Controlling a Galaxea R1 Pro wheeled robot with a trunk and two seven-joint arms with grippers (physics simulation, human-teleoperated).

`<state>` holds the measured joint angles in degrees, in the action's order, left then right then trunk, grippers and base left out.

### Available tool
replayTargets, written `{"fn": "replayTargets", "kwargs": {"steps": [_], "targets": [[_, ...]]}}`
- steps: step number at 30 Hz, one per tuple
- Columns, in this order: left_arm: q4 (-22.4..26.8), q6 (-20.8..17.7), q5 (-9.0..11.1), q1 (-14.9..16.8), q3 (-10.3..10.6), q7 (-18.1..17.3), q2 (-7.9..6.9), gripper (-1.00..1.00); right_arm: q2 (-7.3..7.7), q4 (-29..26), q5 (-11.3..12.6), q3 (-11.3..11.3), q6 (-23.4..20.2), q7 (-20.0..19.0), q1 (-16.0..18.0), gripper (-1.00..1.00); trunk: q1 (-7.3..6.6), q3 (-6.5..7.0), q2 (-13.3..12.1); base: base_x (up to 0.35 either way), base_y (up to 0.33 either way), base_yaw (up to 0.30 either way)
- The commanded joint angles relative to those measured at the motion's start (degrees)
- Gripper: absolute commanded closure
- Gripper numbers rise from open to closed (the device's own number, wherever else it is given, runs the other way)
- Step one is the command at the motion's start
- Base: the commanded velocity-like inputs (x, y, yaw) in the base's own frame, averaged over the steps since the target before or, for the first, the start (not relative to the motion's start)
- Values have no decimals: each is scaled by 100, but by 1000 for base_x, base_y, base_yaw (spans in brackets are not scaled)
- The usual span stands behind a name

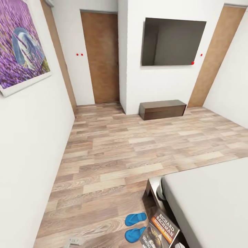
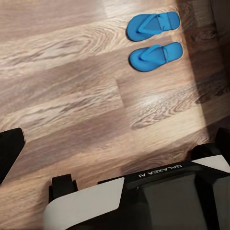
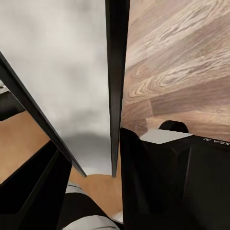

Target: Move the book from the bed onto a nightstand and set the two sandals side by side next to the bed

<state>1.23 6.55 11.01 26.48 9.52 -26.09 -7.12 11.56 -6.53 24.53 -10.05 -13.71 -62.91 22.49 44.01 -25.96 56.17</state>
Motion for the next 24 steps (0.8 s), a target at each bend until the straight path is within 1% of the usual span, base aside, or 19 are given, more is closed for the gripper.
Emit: {"fn": "replayTargets", "kwargs": {"steps": [1, 24], "targets": [[-9, 22, 50, 6, 50, -17, 1, -100, 4, -6, 61, -41, -53, -11, 1, 100, 0, -6, 4, 0, 0, 293], [-9, 22, 50, 6, 50, -16, 0, -100, 4, -6, 61, -41, -53, -11, 1, 100, 0, -6, 4, 0, 0, 293]]}}
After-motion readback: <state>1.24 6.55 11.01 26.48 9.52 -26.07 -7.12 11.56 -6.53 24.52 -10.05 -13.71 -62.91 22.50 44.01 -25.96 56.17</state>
